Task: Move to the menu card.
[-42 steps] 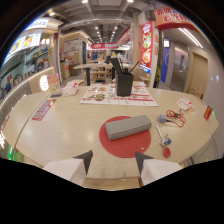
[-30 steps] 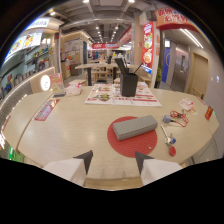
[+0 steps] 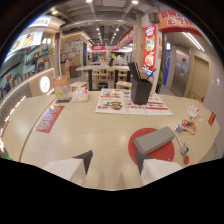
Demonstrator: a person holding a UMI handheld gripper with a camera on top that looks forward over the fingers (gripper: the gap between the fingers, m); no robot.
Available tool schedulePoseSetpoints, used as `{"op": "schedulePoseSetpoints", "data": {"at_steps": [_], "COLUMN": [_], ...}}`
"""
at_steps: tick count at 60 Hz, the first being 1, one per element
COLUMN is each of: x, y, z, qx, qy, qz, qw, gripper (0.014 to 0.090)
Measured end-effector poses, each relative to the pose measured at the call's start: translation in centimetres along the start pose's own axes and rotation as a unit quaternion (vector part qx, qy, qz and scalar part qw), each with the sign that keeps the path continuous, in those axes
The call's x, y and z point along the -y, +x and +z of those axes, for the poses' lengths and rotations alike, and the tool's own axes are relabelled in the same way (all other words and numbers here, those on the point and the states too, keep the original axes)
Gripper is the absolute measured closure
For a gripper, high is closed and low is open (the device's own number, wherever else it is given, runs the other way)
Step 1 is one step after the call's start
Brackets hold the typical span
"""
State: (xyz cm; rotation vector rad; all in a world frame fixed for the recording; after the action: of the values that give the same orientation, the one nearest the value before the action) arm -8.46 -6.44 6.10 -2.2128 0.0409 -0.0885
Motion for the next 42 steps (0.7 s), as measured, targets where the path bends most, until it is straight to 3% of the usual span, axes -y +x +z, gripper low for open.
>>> {"op": "schedulePoseSetpoints", "data": {"at_steps": [16, 42], "x": [5.2, 12.8], "y": [-0.8, -0.8], "z": [5.6, 19.5], "qx": [0.002, 0.016], "qy": [0.008, 0.005], "qz": [-0.001, -0.008], "qw": [1.0, 1.0], "gripper": [0.0206, 0.0207]}}
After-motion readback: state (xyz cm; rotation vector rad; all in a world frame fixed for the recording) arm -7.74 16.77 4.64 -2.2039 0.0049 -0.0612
